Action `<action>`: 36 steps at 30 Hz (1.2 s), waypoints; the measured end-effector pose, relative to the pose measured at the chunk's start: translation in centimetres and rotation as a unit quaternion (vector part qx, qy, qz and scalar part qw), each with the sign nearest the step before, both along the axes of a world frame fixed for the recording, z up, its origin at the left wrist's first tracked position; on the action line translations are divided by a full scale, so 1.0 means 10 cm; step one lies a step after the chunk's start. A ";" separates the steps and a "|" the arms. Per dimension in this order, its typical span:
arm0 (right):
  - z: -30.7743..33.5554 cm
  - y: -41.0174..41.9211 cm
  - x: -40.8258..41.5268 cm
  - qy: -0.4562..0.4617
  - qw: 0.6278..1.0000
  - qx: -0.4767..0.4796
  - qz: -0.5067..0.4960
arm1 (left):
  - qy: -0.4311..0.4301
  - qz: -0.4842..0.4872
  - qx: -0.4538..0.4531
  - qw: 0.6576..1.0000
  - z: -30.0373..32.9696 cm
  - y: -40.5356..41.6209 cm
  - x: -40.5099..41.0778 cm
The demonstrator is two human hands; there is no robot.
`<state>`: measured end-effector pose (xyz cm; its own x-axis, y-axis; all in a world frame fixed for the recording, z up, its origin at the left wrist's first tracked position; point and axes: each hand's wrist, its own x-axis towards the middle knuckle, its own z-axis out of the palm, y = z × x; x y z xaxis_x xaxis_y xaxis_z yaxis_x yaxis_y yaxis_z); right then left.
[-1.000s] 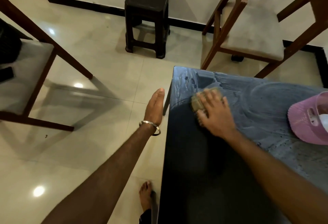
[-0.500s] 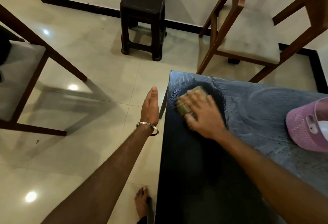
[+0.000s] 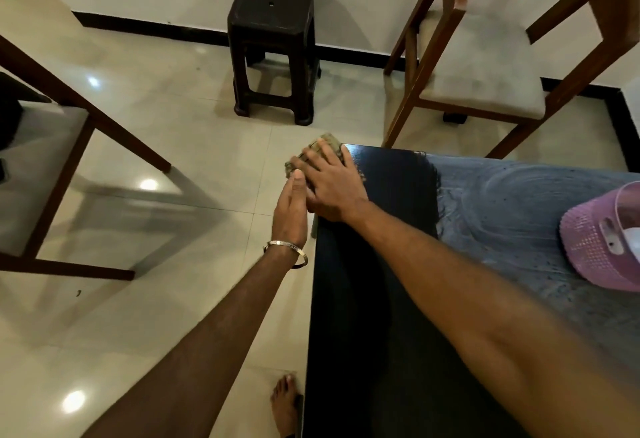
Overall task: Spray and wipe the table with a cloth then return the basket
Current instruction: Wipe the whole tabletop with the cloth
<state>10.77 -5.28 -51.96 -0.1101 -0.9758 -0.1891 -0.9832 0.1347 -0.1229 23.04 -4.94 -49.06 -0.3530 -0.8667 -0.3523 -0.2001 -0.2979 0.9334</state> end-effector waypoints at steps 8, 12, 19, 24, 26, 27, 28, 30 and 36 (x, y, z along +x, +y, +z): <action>-0.05 1.11 -1.48 0.001 0.958 -0.025 -0.284 | -0.021 -0.012 0.002 1.000 -0.04 0.06 -0.07; -0.03 1.85 -2.07 0.007 0.888 -0.008 -0.459 | -0.009 -0.011 0.013 1.000 0.01 0.13 -0.06; -0.02 1.35 -0.97 0.037 0.936 -0.016 -0.351 | -0.015 -0.022 0.000 1.000 0.02 0.20 0.05; -0.03 1.58 0.18 0.005 0.990 0.002 -0.144 | -0.013 -0.009 0.001 1.000 0.07 0.28 0.10; -0.03 1.93 0.18 -0.007 0.995 -0.003 -0.103 | -0.014 -0.009 0.002 1.000 0.11 0.34 0.11; -0.03 2.13 0.06 -0.005 0.992 -0.010 -0.123 | -0.015 -0.013 0.000 1.000 0.14 0.37 0.12; -0.02 2.34 -0.12 0.009 0.985 -0.008 -0.169 | -0.016 -0.021 -0.005 1.000 0.17 0.41 0.13; 0.01 2.74 -0.52 0.042 0.955 0.017 -0.294 | -0.017 -0.038 -0.020 0.999 0.23 0.49 0.15; 0.11 2.99 -0.55 0.037 0.861 0.031 -0.506 | -0.038 -0.115 -0.032 0.992 0.18 0.83 0.13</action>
<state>5.26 24.57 -50.88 -0.9121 -0.3612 -0.1937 -0.3632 0.9313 -0.0264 24.33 3.32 -47.25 -0.5192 -0.7872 -0.3328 -0.3269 -0.1769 0.9284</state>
